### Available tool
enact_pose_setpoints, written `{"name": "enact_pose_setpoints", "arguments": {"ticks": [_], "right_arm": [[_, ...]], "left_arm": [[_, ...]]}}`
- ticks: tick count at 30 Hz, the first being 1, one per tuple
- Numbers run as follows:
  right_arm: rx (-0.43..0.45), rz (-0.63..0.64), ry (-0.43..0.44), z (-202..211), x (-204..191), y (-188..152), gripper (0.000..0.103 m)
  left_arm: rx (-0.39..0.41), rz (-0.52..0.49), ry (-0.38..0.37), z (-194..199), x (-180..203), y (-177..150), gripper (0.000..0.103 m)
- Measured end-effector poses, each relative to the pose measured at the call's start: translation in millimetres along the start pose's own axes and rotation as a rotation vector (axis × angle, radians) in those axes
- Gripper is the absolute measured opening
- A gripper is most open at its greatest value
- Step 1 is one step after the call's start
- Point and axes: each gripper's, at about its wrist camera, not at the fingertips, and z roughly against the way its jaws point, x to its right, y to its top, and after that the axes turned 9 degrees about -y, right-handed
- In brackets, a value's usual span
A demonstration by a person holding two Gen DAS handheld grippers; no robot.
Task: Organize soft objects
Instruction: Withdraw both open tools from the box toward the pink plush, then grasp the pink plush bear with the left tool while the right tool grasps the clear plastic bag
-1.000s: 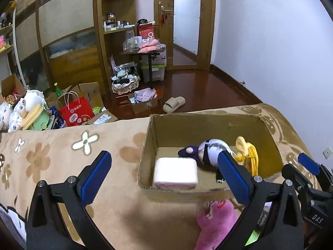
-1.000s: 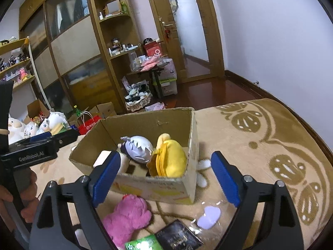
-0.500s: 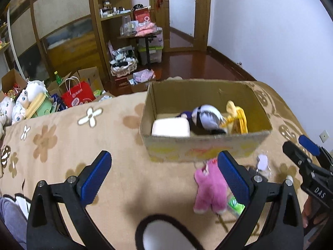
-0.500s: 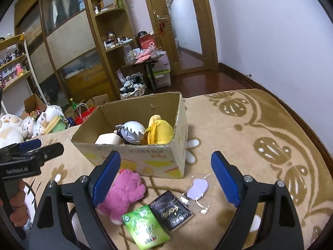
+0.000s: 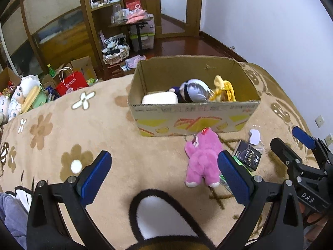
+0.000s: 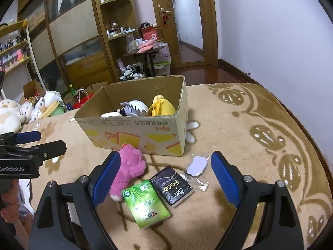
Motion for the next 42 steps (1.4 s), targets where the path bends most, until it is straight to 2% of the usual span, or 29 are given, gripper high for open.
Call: {"name": "enact_pose_setpoints", "arguments": {"ticks": [14,21,32,38,41,42], "right_arm": [[-0.054,-0.052,-0.029,-30,12,0,0.093],[-0.122,-0.111,-0.023,-56,26,1,0.088],[-0.213,-0.170,-0.028,-96,41,-4,0.086],[-0.272,-0.168,-0.043,-118,45,-10,0.071],[-0.297,-0.162,-0.052,-128,46,-13,0.060],[-0.307,-0.159,-0.059,-131,46,-13,0.059]], "left_arm": [[-0.073,0.033,-0.022,-35,1,2,0.101],[-0.120,0.076,-0.049,-63,3,3,0.101],[-0.192,0.064,-0.047,-106,11,-1,0.101],[-0.239,0.017,-0.028,-123,23,-9,0.101],[-0.248,0.019,-0.022,-128,24,-10,0.101],[-0.252,0.025,-0.024,-129,23,-11,0.101]]}}
